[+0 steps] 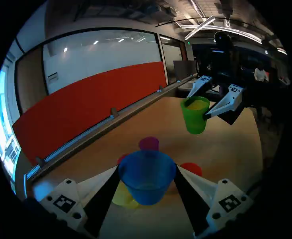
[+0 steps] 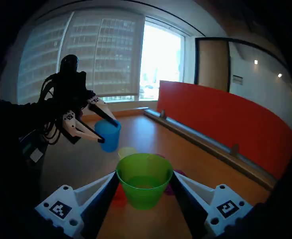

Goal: Pour water

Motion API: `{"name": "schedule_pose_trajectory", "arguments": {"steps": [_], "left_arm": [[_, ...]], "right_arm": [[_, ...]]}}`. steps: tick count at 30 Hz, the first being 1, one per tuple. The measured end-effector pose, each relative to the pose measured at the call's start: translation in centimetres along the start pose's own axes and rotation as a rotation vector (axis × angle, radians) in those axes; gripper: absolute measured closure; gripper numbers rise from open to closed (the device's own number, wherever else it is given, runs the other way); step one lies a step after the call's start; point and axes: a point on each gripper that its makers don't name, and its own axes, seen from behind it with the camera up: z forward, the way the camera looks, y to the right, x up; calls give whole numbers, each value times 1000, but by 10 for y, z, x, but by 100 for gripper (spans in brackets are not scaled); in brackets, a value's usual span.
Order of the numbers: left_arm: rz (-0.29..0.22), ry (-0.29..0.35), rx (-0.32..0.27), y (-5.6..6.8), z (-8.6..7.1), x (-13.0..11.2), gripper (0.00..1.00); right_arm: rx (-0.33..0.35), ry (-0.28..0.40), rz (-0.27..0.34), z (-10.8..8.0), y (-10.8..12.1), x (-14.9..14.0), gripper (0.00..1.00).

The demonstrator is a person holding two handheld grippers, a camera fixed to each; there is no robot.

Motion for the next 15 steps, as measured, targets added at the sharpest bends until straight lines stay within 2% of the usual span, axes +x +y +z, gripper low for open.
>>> {"name": "schedule_pose_trajectory", "arguments": {"steps": [15], "left_arm": [[19,-96,-58,18,14,-39,10]], "right_arm": [[24,-85,-3,9,-2,-27,9]]}}
